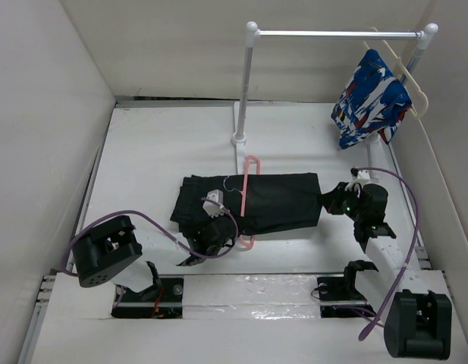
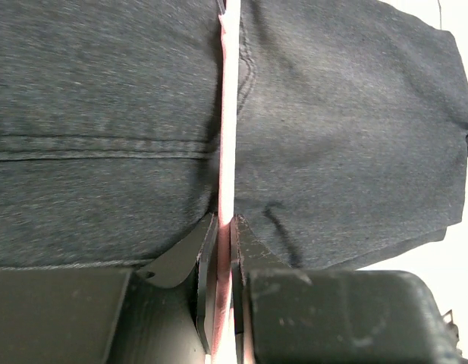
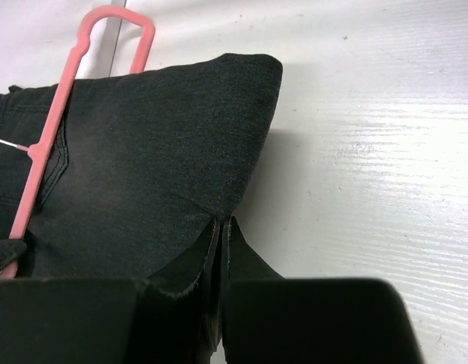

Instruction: Place the trousers on the hanger

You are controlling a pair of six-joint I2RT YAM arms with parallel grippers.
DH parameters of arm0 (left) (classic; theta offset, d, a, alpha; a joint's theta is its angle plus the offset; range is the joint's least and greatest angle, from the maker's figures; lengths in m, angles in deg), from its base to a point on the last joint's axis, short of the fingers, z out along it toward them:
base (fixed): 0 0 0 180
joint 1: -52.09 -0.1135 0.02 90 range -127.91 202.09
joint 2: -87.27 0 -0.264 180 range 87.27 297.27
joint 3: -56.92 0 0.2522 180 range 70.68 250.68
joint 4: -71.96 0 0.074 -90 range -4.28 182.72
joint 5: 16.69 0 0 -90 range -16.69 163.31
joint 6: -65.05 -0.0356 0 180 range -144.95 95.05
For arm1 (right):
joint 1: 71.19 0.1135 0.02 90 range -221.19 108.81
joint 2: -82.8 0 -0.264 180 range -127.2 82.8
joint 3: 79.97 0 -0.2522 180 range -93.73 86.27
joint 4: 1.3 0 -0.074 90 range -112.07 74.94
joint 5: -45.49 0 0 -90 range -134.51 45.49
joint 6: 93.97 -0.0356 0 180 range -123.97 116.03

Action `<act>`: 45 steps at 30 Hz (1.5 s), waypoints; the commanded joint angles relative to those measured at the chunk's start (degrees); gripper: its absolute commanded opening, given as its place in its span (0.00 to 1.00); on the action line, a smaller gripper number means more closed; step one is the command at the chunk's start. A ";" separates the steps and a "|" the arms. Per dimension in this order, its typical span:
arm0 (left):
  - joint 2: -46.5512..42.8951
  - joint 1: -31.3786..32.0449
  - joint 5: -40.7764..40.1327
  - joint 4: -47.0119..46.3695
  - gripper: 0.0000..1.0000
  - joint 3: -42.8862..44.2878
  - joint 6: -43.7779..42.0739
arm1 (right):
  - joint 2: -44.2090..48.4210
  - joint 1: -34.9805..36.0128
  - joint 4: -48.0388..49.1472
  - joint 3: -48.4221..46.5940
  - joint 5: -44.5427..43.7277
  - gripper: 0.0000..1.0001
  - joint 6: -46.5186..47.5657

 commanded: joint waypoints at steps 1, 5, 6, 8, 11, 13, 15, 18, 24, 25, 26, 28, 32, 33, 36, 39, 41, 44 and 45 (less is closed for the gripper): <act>-1.80 -1.27 -6.70 6.80 0.00 -1.26 -1.70 | 1.47 -3.03 1.66 -2.98 -1.79 0.00 1.84; -1.98 -1.80 -5.92 6.19 0.00 -2.23 -1.18 | 1.47 -3.57 1.65 -3.06 -1.35 0.00 1.93; -1.81 -1.80 -5.83 6.19 0.00 -2.41 -1.00 | 1.38 -4.09 1.57 -3.06 -1.18 0.00 2.10; -1.80 -1.80 -5.83 6.10 0.00 -2.76 -0.39 | 0.86 -4.09 1.83 -2.98 -0.82 0.00 2.19; -2.24 -1.80 -5.82 6.53 0.00 -2.23 -0.56 | -0.11 -4.09 1.83 -2.89 -0.65 0.00 2.28; -2.94 -1.80 -6.09 7.33 0.00 -1.36 -0.56 | -0.29 -4.09 1.65 -2.98 -0.74 0.00 2.28; -4.08 -1.80 -5.83 8.03 0.00 -0.91 -0.73 | -0.20 -4.09 1.48 -3.06 -0.39 0.00 2.45; -6.71 -1.28 -4.68 6.72 0.00 0.14 -1.61 | -0.38 -4.09 2.62 -2.28 0.84 0.00 1.84; -10.94 2.15 -9.43 11.64 0.00 6.91 -3.72 | 0.24 -4.09 1.39 -2.62 0.05 0.00 2.28; -11.47 2.15 -8.73 10.42 0.00 7.17 -4.85 | 0.33 -4.09 1.56 -2.80 0.32 0.01 2.28; -11.82 2.68 -8.47 9.80 0.00 7.26 -5.21 | 0.33 -3.40 1.22 -3.15 0.41 0.07 2.28; -12.61 2.68 -7.85 8.74 0.00 7.43 -5.74 | 0.59 -1.73 -0.01 -4.29 0.76 0.25 2.72; -13.32 3.91 -7.76 8.64 0.00 10.07 -8.46 | 5.05 4.24 -3.52 -7.54 -1.17 0.51 0.97; -13.67 5.04 -8.28 9.43 0.00 11.12 -9.69 | 6.12 8.08 -4.14 -9.20 -3.35 0.59 0.26; -14.37 9.79 -13.81 11.20 0.00 14.99 -13.02 | 9.28 14.69 -5.73 -12.45 -7.92 0.69 -2.72; -14.11 12.25 -16.55 11.11 0.00 17.28 -14.62 | 9.82 24.88 -1.97 -12.65 -11.09 0.69 -10.08; -14.02 12.26 -16.64 10.59 0.00 17.72 -15.23 | 9.21 34.02 3.55 -10.98 -12.60 0.69 -14.05; -14.02 12.26 -16.20 9.09 0.00 16.84 -14.98 | 6.57 45.86 9.63 -8.52 -25.67 0.75 -20.65; -14.20 12.26 -16.02 8.74 0.00 16.41 -14.80 | 5.61 47.92 10.61 -8.34 -31.35 0.79 -21.71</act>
